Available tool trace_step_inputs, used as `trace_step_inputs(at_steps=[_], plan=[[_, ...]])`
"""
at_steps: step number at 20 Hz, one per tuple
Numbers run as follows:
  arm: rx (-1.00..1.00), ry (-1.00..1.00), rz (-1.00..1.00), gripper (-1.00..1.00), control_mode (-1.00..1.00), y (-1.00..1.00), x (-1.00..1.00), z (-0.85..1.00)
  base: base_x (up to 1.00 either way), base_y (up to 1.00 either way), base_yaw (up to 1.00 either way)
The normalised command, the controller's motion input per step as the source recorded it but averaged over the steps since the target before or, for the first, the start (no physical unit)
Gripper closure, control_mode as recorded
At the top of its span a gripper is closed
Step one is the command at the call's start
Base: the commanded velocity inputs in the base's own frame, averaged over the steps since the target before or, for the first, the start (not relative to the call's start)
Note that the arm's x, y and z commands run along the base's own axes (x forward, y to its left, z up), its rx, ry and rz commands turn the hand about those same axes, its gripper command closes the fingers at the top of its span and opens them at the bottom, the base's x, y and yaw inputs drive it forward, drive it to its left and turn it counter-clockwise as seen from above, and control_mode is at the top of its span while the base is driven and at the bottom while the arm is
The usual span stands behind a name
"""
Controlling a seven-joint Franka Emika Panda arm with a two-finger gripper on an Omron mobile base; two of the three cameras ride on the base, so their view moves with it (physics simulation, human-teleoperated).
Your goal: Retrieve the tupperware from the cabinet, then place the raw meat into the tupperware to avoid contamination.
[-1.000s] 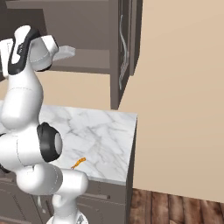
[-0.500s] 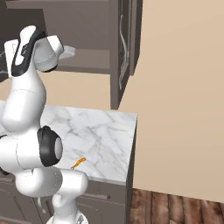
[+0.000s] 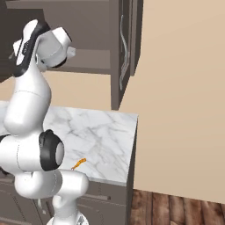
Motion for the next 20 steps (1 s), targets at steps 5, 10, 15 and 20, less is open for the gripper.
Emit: trace_step_inputs(at_steps=[5, 10, 15, 20], plan=[[-0.24, -0.12, -0.14, -1.0, -1.0, -0.17, 0.13, -0.03, 0.0, 0.0, 0.0], [-0.3, -0.22, -0.18, -1.0, -1.0, -0.03, 0.05, -0.2, 0.0, 0.0, 0.0], [-0.32, -0.38, -0.12, -1.0, -1.0, -0.06, 0.0, -0.19, 0.0, 0.0, 0.0], [-0.26, -0.5, -0.05, -1.0, -1.0, -0.1, 0.05, 0.01, 0.0, 0.0, 0.0]])
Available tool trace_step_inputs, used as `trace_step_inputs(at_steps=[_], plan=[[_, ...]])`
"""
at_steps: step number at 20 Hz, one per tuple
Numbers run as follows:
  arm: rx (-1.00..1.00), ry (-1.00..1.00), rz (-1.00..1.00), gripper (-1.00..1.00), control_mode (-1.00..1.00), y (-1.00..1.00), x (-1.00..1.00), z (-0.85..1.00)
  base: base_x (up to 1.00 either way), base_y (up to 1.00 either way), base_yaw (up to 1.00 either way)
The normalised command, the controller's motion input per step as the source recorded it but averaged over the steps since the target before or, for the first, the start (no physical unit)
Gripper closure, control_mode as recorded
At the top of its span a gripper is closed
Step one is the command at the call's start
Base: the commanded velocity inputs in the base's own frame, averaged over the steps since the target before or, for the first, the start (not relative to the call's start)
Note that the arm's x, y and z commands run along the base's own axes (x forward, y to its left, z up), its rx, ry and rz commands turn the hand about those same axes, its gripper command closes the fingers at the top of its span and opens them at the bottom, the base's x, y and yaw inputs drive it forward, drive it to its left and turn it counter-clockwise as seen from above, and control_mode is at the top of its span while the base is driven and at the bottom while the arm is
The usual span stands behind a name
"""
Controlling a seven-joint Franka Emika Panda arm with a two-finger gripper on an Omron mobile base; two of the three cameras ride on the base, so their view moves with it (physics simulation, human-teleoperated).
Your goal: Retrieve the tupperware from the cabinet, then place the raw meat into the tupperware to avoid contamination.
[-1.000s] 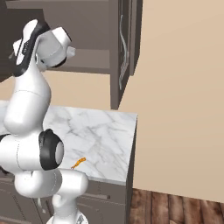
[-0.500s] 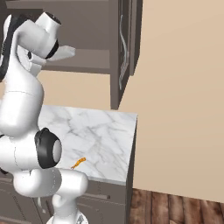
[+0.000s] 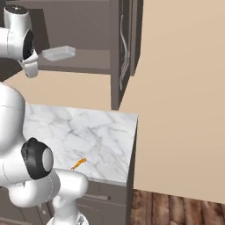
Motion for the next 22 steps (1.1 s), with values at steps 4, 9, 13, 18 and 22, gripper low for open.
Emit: trace_step_inputs(at_steps=[4, 9, 13, 18, 22], plan=[[-0.23, -0.41, -0.01, -1.0, -1.0, 0.0, 0.23, 0.05, 0.0, 0.0, 0.0], [-0.19, -0.2, -0.01, -1.0, -1.0, -0.21, 0.3, 0.01, 0.0, 0.0, 0.0], [-0.02, 0.0, 0.07, -1.0, -1.0, -0.54, 0.41, 0.23, 0.0, 0.0, 0.0], [-0.06, 0.0, 0.04, -1.0, -1.0, -0.12, 0.11, 0.37, 0.0, 0.0, 0.0], [-0.07, -0.07, 0.0, -1.0, -1.0, -0.08, 0.07, 0.07, 0.0, 0.0, 0.0]])
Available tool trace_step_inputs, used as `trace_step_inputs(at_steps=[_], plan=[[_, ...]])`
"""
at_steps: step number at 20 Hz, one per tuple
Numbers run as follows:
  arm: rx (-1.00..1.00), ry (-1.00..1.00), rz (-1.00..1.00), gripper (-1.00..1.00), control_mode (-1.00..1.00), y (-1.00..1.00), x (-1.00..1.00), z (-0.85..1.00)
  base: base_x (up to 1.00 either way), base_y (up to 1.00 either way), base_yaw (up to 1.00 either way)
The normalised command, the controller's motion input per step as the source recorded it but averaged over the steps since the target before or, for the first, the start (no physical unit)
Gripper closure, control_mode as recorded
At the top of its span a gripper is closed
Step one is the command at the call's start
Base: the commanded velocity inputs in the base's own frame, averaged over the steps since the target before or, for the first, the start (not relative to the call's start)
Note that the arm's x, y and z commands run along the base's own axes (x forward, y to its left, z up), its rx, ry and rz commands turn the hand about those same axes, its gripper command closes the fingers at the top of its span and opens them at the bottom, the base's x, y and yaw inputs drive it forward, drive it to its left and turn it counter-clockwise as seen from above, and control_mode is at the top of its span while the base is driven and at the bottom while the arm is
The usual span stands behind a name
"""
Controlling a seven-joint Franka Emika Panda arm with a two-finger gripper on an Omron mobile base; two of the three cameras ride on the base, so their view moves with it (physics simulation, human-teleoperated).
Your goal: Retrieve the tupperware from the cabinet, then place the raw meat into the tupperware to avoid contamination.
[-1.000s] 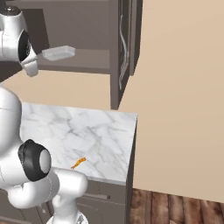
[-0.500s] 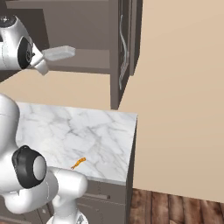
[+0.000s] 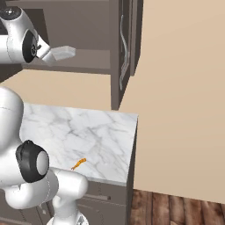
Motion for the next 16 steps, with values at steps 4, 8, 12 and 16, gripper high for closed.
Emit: trace_step_inputs(at_steps=[4, 8, 12, 16], plan=[[-0.02, 0.0, 0.0, -1.0, -1.0, -0.24, 0.09, -0.02, 0.0, 0.0, 0.0], [0.0, 0.0, 0.0, -1.0, -1.0, -0.21, 0.17, -0.02, 0.0, 0.0, 0.0], [0.0, 0.0, 0.01, -1.0, -1.0, -0.13, 0.54, 0.0, 0.0, 0.0, 0.0], [0.0, 0.0, 0.0, -1.0, -1.0, -0.19, 0.6, 0.0, 0.0, 0.0, 0.0]])
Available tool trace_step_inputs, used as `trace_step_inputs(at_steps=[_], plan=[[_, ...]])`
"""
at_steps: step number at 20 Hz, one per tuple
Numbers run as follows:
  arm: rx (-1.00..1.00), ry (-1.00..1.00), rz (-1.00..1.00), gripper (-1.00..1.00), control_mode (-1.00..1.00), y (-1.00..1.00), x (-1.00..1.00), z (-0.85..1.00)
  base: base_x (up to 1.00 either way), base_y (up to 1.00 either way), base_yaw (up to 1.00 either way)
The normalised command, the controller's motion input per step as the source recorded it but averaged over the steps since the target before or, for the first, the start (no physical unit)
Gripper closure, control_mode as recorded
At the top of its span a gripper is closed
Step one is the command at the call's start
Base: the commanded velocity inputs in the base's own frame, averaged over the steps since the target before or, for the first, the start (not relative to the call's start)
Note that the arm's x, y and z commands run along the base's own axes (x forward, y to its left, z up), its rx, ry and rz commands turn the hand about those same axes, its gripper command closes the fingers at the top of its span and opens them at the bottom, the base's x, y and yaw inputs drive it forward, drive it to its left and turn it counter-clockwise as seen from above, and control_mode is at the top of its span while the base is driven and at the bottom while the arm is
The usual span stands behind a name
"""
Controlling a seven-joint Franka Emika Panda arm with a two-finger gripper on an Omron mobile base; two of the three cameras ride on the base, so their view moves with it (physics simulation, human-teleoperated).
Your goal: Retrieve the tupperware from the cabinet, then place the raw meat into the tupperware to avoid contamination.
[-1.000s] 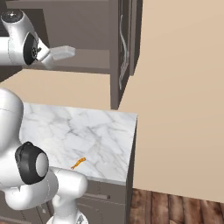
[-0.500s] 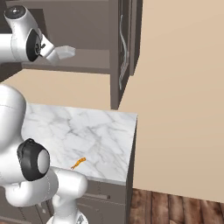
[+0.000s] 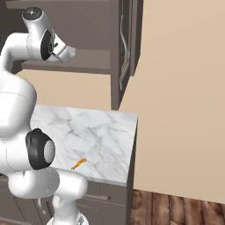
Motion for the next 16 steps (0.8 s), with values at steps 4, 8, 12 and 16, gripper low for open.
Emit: trace_step_inputs(at_steps=[4, 8, 12, 16], plan=[[0.0, 0.0, 0.0, -1.0, -1.0, -0.13, 0.55, 0.0, 0.0, 0.0, 0.0], [0.0, 0.0, 0.0, -1.0, -1.0, -0.03, 0.44, 0.0, 0.0, 0.0, 0.0], [0.0, 0.0, 0.0, -1.0, -1.0, 0.0, 0.41, 0.0, 0.0, 0.0, 0.0], [0.0, 0.0, 0.0, -1.0, -1.0, 0.0, 0.42, 0.0, 0.0, 0.0, 0.0]])
